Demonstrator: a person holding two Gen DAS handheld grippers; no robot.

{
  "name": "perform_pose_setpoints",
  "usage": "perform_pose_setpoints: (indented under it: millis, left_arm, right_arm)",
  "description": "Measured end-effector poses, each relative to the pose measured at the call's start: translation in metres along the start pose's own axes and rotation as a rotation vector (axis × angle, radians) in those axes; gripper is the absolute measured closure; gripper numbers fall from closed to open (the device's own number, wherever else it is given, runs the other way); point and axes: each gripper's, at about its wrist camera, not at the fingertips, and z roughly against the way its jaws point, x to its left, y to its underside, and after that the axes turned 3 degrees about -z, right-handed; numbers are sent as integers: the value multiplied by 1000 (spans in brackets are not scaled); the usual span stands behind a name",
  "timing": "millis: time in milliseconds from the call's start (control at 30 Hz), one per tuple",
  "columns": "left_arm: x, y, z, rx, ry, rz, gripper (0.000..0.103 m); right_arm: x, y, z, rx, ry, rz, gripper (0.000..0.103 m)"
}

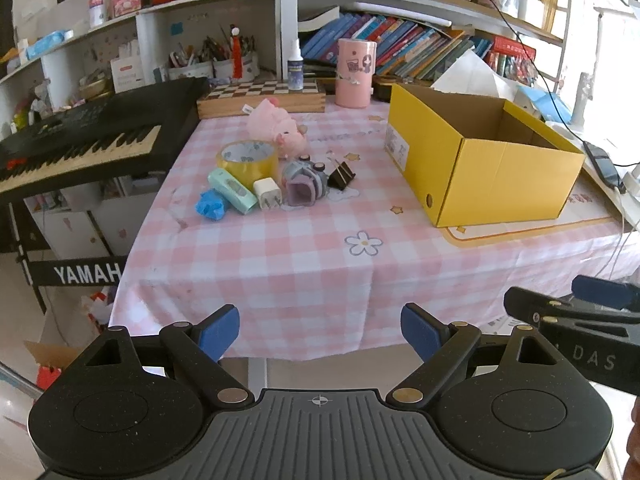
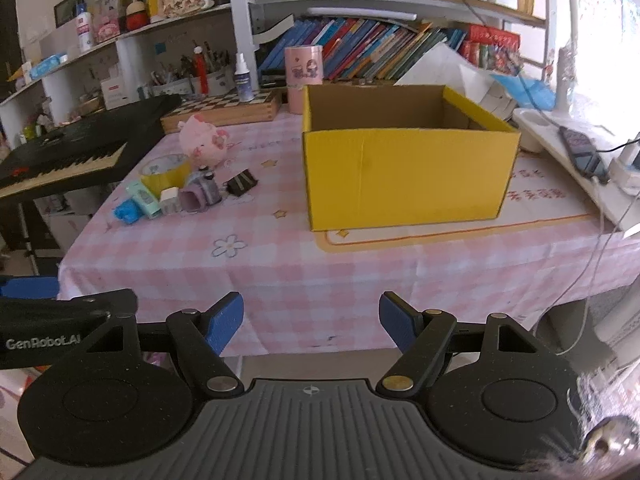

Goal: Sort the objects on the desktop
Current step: 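Move both tools toward the cluster of small objects on the table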

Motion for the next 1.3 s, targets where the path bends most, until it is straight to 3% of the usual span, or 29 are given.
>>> perform_pose_setpoints:
  millis: [600,1300]
  left_arm:
    - [3,0,0,-8,-26,2,13]
    - [22,5,-1,6,-87,49,13]
  right_arm:
    - [1,-9,1,-27,32,19,29]
    - [30,-7,-10,29,-42,86,29]
